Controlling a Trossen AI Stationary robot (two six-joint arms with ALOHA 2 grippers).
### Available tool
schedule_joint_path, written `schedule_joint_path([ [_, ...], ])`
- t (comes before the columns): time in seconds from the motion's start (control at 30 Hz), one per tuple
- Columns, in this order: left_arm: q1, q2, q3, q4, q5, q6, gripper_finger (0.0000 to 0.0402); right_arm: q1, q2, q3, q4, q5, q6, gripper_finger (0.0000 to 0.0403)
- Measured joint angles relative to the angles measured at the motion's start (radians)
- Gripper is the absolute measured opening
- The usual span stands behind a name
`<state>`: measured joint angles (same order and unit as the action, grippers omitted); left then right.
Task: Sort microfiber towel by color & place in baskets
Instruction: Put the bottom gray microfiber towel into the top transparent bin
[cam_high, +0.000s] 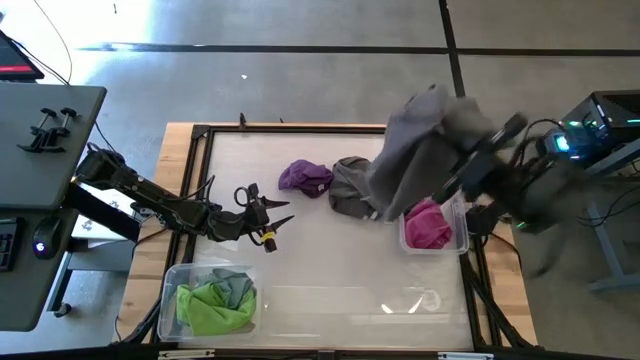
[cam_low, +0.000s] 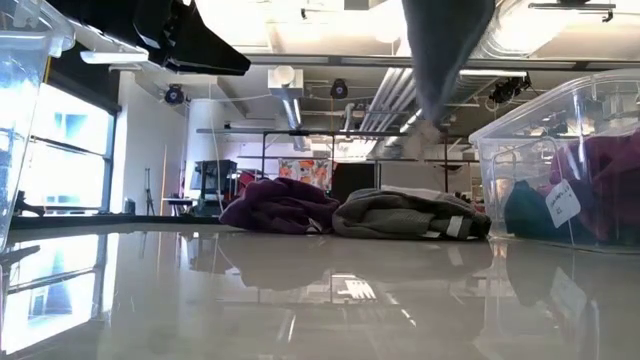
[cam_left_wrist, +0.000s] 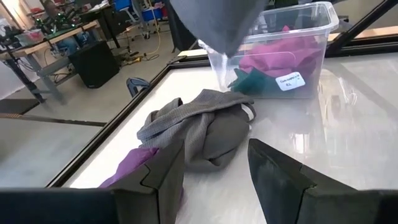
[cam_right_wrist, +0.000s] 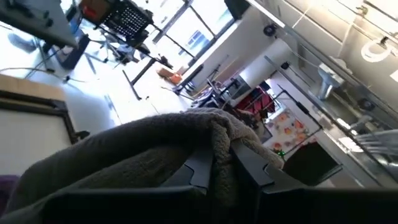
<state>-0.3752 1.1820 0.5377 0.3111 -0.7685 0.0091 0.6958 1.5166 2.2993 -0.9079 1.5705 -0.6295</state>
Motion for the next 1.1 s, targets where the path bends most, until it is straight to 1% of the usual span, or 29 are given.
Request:
schedule_joint_path([
  [0.07, 0.000, 0.000, 0.000, 0.000, 0.000, 0.000, 0.0165, -0.002, -0.039, 0.000, 0.099, 0.004, -0.129, 0.0024],
  [0.17, 0.000, 0.000, 0.000, 0.000, 0.000, -0.003, 0.0165, -0.008, -0.096, 0.000, 0.152, 0.005, -0.219, 0.0024],
  [0.27, 0.000, 0.000, 0.000, 0.000, 0.001, -0.005, 0.0165, -0.023, -0.146, -0.001, 0.149, 0.004, -0.216, 0.0024],
  [0.37, 0.000, 0.000, 0.000, -0.001, 0.003, -0.005, 0.0165, -0.014, -0.182, -0.002, 0.142, 0.005, -0.209, 0.0024],
  [0.5, 0.000, 0.000, 0.000, -0.001, 0.004, -0.006, 0.0165, 0.026, -0.207, -0.003, 0.046, 0.004, -0.171, 0.0024],
  [0.63, 0.000, 0.000, 0.000, -0.014, 0.021, -0.035, 0.0165, 0.063, -0.202, -0.003, 0.058, 0.002, -0.164, 0.0024],
  [0.87, -0.006, 0.000, 0.000, -0.030, 0.031, -0.084, 0.0165, 0.177, -0.165, -0.005, 0.057, -0.003, -0.157, 0.0030],
  [1.0, -0.032, 0.000, 0.000, -0.030, 0.031, -0.096, 0.0165, 0.242, -0.164, -0.005, 0.059, -0.002, -0.155, 0.0023],
  [1.1, -0.045, 0.001, 0.000, -0.002, 0.034, -0.104, 0.0165, 0.267, -0.182, -0.005, 0.058, -0.004, -0.153, 0.0023],
])
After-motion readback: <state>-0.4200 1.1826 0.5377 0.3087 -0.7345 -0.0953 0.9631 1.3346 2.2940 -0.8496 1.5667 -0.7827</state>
